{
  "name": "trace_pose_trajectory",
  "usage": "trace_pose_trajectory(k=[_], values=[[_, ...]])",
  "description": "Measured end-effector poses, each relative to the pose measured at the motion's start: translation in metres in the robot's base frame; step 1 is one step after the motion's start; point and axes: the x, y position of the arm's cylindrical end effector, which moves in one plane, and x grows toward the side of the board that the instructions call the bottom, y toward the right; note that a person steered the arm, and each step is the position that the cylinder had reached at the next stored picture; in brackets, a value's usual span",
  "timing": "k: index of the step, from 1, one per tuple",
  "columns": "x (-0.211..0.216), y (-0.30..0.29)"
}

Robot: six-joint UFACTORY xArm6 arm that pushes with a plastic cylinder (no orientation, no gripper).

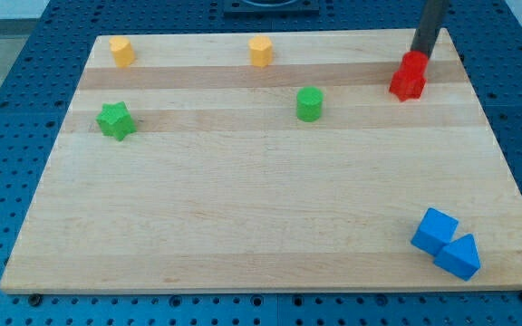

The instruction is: Move the red circle and the red star towards the center of the board

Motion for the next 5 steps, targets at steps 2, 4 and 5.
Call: trace_pose_trajectory(k=[2,4,5], values=[[0.07,-0.045],[0.108,-0.062],[0.137,-0.075]])
